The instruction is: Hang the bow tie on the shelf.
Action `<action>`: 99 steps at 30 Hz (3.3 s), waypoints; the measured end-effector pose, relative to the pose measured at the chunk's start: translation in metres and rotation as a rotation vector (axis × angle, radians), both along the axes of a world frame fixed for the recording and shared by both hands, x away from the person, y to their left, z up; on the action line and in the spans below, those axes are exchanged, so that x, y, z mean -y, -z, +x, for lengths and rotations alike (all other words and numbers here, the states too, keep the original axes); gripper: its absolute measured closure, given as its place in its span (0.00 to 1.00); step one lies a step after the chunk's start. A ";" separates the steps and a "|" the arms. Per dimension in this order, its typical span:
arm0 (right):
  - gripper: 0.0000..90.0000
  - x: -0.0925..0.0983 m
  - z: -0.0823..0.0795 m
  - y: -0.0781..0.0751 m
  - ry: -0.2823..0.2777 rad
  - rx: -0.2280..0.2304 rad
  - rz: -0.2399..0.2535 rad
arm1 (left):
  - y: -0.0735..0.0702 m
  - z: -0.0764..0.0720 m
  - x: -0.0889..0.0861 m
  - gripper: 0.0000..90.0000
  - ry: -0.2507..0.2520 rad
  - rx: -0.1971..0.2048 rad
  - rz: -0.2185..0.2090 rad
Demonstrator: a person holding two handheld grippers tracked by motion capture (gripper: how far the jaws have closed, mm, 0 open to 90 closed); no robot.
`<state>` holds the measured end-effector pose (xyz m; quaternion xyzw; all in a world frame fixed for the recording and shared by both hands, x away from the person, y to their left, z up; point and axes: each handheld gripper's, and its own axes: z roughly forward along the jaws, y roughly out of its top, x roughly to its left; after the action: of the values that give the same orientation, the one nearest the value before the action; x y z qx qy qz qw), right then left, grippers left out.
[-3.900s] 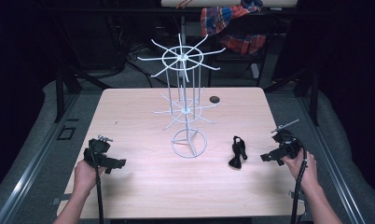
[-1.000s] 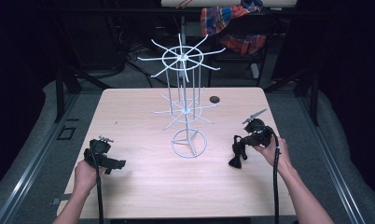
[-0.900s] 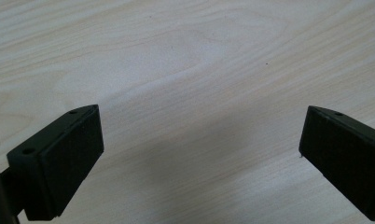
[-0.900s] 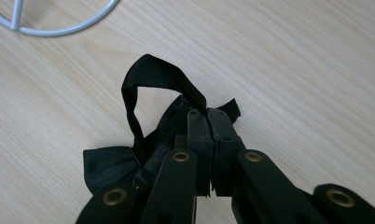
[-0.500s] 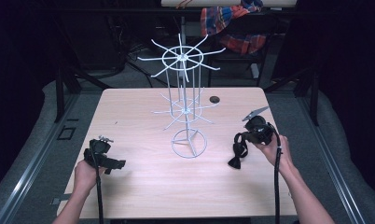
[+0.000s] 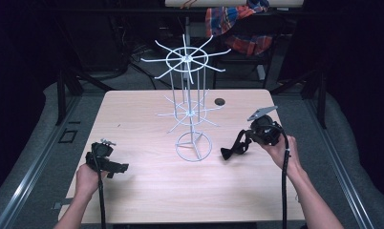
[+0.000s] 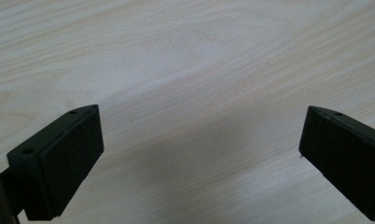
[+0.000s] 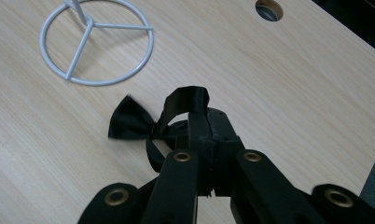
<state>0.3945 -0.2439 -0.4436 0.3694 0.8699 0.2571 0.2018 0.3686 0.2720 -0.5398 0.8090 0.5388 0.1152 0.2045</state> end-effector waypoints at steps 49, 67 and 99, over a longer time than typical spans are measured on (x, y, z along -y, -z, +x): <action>1.00 -0.043 -0.009 -0.049 -0.100 0.135 0.030 | -0.001 -0.002 -0.001 0.00 -0.003 -0.001 -0.007; 1.00 -0.044 -0.027 -0.064 -0.135 0.157 0.037 | 0.000 -0.001 0.000 0.00 0.004 -0.001 -0.006; 1.00 -0.070 -0.034 -0.079 -0.210 0.188 0.035 | 0.000 0.000 -0.001 0.00 0.001 -0.006 -0.009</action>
<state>0.3607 -0.1734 -0.3644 0.2540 0.8764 0.3256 0.2479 0.3681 0.2726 -0.5398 0.8086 0.5396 0.1104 0.2067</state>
